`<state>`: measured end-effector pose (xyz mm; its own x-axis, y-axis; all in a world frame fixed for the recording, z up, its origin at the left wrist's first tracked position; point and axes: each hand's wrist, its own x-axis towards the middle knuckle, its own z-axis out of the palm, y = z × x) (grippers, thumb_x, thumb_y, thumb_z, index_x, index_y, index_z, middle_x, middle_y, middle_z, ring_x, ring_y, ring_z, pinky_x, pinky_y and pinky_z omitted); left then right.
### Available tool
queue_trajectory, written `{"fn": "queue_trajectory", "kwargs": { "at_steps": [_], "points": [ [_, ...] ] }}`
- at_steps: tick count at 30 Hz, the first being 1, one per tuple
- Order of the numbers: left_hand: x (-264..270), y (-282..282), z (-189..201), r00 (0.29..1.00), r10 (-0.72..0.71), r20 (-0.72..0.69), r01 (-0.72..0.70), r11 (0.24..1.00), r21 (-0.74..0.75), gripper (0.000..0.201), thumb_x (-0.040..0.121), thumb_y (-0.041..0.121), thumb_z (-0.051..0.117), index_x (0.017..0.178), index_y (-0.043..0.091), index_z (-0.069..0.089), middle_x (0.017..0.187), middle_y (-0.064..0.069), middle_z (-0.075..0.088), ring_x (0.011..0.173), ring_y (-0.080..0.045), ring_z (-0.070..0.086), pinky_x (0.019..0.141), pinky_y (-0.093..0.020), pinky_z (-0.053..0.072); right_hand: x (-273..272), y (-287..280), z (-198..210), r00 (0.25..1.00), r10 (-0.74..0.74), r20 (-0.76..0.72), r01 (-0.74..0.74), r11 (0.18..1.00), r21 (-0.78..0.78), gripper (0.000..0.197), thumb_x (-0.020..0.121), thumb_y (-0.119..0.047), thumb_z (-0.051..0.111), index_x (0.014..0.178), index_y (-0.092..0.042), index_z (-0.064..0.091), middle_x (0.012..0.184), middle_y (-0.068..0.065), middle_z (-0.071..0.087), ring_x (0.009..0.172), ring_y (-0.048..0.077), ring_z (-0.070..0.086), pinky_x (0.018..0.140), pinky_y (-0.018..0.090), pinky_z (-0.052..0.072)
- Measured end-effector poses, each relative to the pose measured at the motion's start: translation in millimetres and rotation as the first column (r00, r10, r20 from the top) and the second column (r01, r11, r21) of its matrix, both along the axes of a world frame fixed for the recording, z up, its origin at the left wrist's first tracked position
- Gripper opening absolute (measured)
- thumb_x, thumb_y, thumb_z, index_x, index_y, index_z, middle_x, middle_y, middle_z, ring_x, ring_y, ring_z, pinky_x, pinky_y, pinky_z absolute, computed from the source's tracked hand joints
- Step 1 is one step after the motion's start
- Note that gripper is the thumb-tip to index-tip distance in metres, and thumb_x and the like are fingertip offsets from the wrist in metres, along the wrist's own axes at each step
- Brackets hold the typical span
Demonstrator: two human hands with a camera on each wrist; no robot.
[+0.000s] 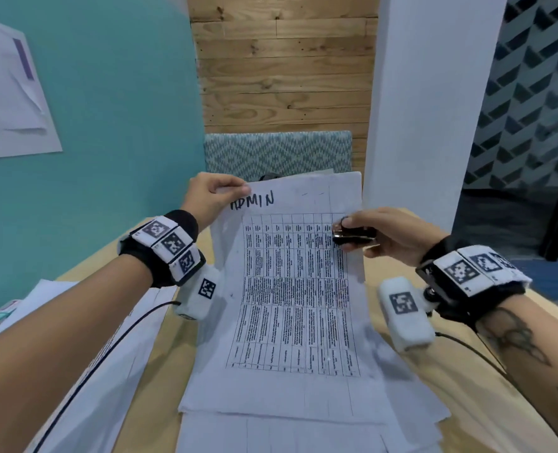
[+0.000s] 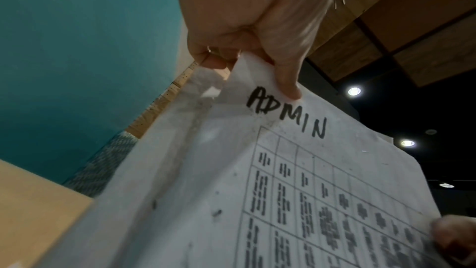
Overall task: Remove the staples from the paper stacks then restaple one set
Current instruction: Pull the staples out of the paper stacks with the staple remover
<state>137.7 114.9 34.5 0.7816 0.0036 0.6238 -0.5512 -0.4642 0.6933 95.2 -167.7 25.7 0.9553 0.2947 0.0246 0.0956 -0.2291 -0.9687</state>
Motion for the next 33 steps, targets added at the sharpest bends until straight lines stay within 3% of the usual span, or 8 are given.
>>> {"fn": "queue_trajectory", "kwargs": {
  "at_steps": [7,10,13,15,18,22,27,33],
  "points": [
    [-19,13,-9,0.879,0.415,0.233,-0.415,0.908,-0.050,0.056,0.065,0.033,0.082,0.109,0.009,0.055,0.105,0.001,0.048,0.100,-0.014,0.044,0.089,-0.027,0.037,5,7,16,1.000,-0.014,-0.005,0.015,0.994,0.110,0.019,0.087,-0.019,0.057,0.103,-0.008,0.062,0.090,0.008,0.068,0.060,0.009,0.068,0.043,0.014,0.043],
    [-27,22,-19,0.989,0.071,-0.130,-0.110,0.940,-0.323,0.065,0.066,0.027,0.080,0.117,0.012,0.043,0.115,0.001,0.054,0.095,-0.010,0.055,0.095,-0.037,0.044,4,5,22,0.999,-0.002,0.034,-0.003,0.987,0.158,0.025,0.087,-0.018,0.056,0.108,-0.006,0.061,0.092,0.009,0.067,0.063,0.010,0.068,0.044,0.013,0.044],
    [-30,27,-25,0.901,-0.243,-0.359,0.093,0.917,-0.387,0.047,0.063,0.040,0.078,0.102,0.021,0.060,0.088,0.015,0.072,0.072,0.000,0.067,0.079,-0.035,0.047,3,6,31,0.996,0.017,0.089,-0.031,0.986,0.164,0.020,0.086,-0.018,0.058,0.102,-0.007,0.063,0.088,0.006,0.069,0.066,0.010,0.068,0.045,0.014,0.044],
    [-27,25,-21,0.909,-0.259,-0.327,0.107,0.903,-0.417,0.012,0.083,0.020,0.064,0.096,0.020,0.062,0.076,0.016,0.073,0.067,0.002,0.067,0.078,-0.031,0.046,4,8,38,0.990,0.031,0.136,-0.053,0.985,0.164,0.016,0.083,-0.019,0.061,0.096,-0.010,0.065,0.082,0.002,0.071,0.066,0.009,0.068,0.045,0.013,0.044],
    [-28,20,-3,0.936,-0.272,-0.224,0.156,0.890,-0.428,0.014,0.087,0.010,0.058,0.094,0.020,0.064,0.077,0.015,0.073,0.071,-0.001,0.067,0.079,-0.030,0.051,3,8,54,0.971,0.025,0.240,-0.068,0.983,0.173,0.015,0.084,-0.017,0.060,0.096,-0.012,0.066,0.081,-0.001,0.072,0.068,0.008,0.068,0.046,0.012,0.044],
    [-41,16,31,0.945,-0.326,-0.017,0.297,0.880,-0.370,0.017,0.061,0.031,0.076,0.078,0.031,0.076,0.081,0.016,0.073,0.077,0.000,0.068,0.072,-0.021,0.055,-7,6,82,0.916,0.020,0.402,-0.105,0.976,0.192,0.018,0.082,-0.017,0.057,0.098,-0.016,0.066,0.088,-0.003,0.072,0.074,0.007,0.069,0.051,0.013,0.046],
    [-64,17,50,0.899,-0.408,0.160,0.438,0.836,-0.329,0.044,0.056,0.044,0.084,0.097,0.031,0.074,0.105,0.011,0.071,0.104,-0.009,0.063,0.093,-0.027,0.049,-38,-6,81,0.842,0.068,0.535,-0.230,0.942,0.243,0.028,0.058,-0.024,0.072,0.085,-0.028,0.076,0.087,-0.007,0.074,0.079,0.007,0.069,0.053,0.013,0.048],
    [-96,27,10,0.887,-0.435,-0.157,0.452,0.887,0.093,0.054,0.051,0.074,0.069,0.097,0.046,0.070,0.106,0.021,0.069,0.102,0.001,0.063,0.088,-0.016,0.047,-61,-35,15,0.861,0.356,0.363,-0.387,0.922,0.012,0.061,0.040,-0.046,0.088,0.099,-0.037,0.073,0.091,-0.002,0.074,0.077,0.012,0.069,0.053,0.016,0.047]
  ]
}}
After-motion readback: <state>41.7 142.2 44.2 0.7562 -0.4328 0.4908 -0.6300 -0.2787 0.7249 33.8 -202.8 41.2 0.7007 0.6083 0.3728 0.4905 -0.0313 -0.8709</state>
